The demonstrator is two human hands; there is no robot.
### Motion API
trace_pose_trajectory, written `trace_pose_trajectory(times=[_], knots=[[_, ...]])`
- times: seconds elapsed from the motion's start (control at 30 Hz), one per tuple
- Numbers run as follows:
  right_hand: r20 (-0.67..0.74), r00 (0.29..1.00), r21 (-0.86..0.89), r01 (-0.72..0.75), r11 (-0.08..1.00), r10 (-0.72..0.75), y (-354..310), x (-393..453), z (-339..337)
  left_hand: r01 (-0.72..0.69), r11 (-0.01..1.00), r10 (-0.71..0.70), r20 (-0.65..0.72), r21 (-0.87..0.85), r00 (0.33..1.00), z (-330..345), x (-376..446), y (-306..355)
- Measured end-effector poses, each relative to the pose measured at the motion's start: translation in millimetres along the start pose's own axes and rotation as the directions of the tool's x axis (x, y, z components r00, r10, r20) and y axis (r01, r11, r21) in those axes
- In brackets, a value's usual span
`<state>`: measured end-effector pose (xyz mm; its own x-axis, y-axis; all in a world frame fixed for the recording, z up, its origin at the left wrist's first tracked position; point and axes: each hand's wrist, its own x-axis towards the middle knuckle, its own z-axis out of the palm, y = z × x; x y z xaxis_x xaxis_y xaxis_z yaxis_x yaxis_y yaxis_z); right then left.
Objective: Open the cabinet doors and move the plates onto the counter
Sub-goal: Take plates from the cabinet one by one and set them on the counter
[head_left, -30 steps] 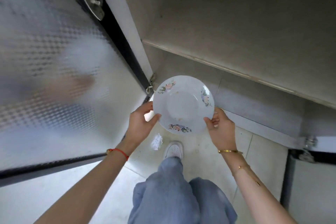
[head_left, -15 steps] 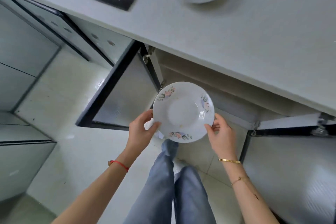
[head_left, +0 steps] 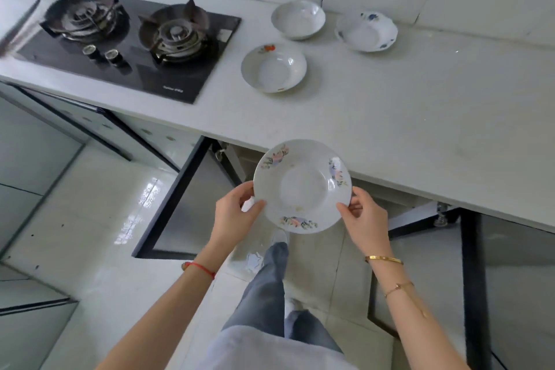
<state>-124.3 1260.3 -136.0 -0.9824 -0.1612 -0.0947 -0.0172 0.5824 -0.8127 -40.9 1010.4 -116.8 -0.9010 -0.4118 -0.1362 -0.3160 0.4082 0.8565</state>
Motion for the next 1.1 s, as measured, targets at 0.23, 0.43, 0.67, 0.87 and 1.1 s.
trace_pose_trajectory(times=[0.23,0.43,0.67,0.87,1.1], knots=[[-0.068,0.996,-0.020,-0.061,0.998,0.060,-5.5,83.5,-14.0,-0.027,1.000,0.025,0.106,0.016,0.994,22.9,103.1,30.7],[-0.119,0.984,-0.048,-0.140,0.989,0.133,-8.1,168.9,-16.1,-0.050,0.997,0.040,0.181,0.055,0.983,46.3,202.9,50.5],[-0.181,0.963,-0.067,-0.213,0.975,0.198,-3.1,247.5,-23.9,-0.064,0.996,0.047,0.246,0.060,0.968,77.6,287.5,71.2],[-0.205,0.943,-0.051,-0.278,0.959,0.263,6.5,291.1,-36.9,-0.052,0.994,0.018,0.311,0.101,0.950,106.9,331.2,88.3],[-0.184,0.944,-0.048,-0.288,0.957,0.275,15.4,325.1,-48.2,0.015,0.993,-0.049,0.286,0.118,0.957,132.3,353.3,98.1]])
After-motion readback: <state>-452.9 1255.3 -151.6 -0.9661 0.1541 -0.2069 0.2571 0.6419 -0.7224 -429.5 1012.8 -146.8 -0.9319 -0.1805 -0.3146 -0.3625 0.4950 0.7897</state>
